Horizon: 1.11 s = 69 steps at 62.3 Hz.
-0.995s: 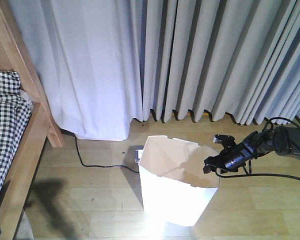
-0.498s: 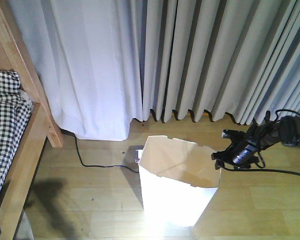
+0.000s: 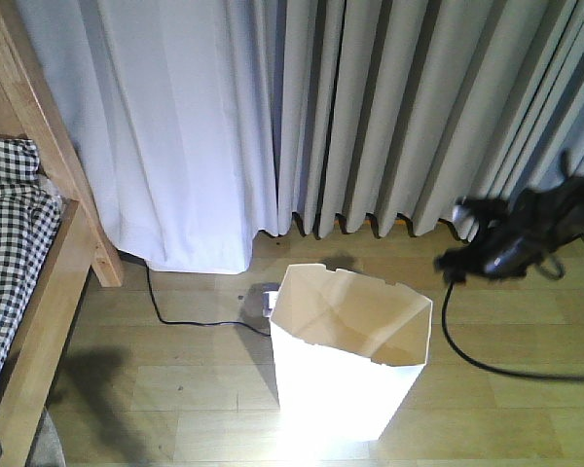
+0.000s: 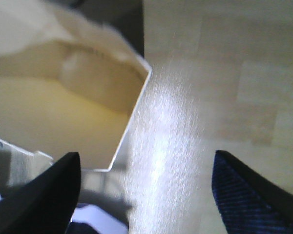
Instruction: Move trash bin to bedside with robot
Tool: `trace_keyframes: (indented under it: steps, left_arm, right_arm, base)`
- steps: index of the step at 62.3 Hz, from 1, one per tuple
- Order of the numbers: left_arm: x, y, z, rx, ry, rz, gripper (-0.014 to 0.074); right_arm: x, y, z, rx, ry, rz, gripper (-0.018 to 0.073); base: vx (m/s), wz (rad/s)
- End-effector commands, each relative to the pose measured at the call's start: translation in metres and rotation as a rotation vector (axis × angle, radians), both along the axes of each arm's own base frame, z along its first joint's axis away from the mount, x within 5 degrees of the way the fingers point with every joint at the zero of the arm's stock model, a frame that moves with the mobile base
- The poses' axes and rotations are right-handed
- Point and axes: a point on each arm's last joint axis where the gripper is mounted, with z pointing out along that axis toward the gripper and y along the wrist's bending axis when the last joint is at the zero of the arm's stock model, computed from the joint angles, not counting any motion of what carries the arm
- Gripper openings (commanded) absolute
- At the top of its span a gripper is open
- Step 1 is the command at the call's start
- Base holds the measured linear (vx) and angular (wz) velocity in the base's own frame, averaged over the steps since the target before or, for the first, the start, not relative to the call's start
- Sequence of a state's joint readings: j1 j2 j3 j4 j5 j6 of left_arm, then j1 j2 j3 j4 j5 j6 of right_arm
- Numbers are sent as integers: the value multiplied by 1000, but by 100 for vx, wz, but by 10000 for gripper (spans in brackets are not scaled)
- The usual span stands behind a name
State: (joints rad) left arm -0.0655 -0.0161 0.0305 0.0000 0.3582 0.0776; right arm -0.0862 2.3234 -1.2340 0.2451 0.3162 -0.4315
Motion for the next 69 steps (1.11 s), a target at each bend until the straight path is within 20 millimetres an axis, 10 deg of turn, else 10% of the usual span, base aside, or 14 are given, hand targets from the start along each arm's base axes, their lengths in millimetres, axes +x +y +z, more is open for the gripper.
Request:
trace_keyframes:
  steps: [1, 14, 37, 69]
  left_arm:
    - [1, 0, 1, -9, -71, 1, -7]
    - [1, 0, 1, -9, -71, 1, -7]
    - [1, 0, 1, -9, -71, 1, -7]
    - [1, 0, 1, -9, -71, 1, -7]
  right_arm:
    - [4, -3, 74, -28, -190, -4, 531]
    - [-37, 0, 179, -55, -426, -5, 531]
    - [-156, 10, 280, -109, -785, -2, 531]
    - [-315, 25, 289, -46, -1283, -86, 531]
  base:
    - [0, 0]
    - [0, 0]
    - [0, 0]
    - [0, 0]
